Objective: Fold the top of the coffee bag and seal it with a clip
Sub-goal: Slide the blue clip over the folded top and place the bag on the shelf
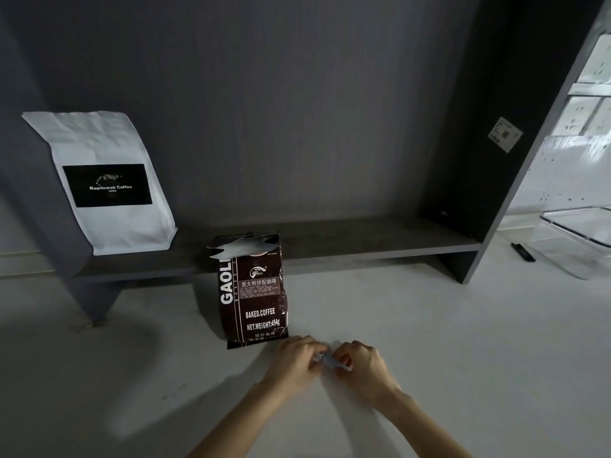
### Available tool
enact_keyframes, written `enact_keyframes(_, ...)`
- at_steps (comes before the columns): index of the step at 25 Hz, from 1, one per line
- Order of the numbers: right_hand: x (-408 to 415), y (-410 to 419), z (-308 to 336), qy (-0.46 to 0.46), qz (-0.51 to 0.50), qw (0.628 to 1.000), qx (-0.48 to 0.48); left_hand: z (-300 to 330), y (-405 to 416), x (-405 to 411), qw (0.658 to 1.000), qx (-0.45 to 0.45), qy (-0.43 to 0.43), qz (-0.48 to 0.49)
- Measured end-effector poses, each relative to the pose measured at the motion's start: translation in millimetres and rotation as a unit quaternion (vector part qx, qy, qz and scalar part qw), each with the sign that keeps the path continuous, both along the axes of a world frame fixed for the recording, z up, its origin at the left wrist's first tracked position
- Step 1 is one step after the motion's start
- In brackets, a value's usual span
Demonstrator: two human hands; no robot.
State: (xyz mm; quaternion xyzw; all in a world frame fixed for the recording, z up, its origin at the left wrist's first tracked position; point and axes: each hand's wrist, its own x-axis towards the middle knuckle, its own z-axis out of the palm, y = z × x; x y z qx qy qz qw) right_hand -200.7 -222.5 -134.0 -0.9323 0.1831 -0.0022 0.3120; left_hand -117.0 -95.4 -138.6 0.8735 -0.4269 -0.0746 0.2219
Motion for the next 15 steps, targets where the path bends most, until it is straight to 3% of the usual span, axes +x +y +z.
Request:
enact_keyframes(8, 8, 13, 10, -0.101, 0.019, 0.995, 0.005, 5, 20, 14, 0.972, -0.168, 0.138, 0.094)
enact_keyframes(15, 26, 45, 32, -0.217, 0.073, 0.973, -0.004, 30, 58, 20, 0.902, -0.327, 0.229, 0.163)
